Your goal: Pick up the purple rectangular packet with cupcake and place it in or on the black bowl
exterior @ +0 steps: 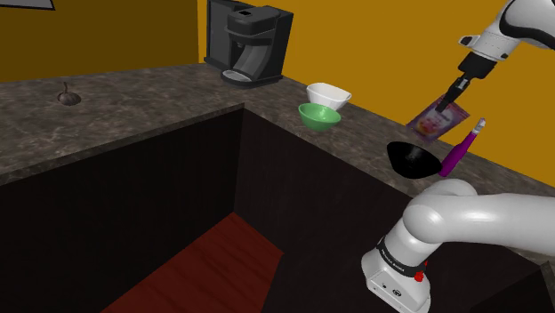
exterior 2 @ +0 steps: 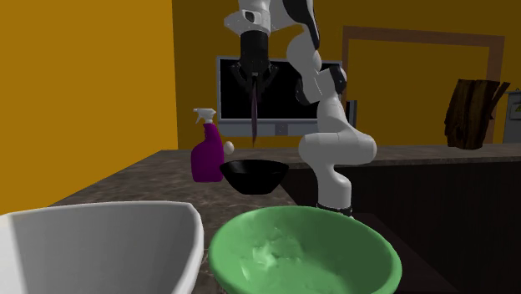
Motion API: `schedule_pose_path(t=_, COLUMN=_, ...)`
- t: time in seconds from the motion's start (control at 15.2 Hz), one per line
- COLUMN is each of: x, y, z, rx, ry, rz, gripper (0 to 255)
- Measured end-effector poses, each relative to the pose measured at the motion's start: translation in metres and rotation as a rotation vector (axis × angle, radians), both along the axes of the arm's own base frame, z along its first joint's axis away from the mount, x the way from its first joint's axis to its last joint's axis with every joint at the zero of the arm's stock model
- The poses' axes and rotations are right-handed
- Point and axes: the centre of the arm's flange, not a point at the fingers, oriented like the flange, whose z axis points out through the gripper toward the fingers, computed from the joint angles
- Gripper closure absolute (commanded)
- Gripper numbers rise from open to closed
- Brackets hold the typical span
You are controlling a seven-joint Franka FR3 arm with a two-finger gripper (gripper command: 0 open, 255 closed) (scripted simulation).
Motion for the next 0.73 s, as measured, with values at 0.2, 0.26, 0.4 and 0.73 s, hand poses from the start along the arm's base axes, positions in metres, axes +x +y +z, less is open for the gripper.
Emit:
schedule_pose_path(t=0.2, x=0.0, y=0.0, z=-0.016, rx=0.0, ry=0.0, rz=0.0, gripper=255)
schedule_pose_path(t=0.26, x=0.0, y=0.002, z=-0.022, rx=0.0, ry=0.0, rz=0.0, gripper=255)
schedule_pose_path(t=0.4, x=0.0, y=0.001, z=-0.032, rx=0.0, ry=0.0, rz=0.0, gripper=255)
schedule_pose_path(t=0.73, x=0.0, y=0.001, z=-0.058, rx=0.0, ry=0.0, rz=0.0, gripper=255)
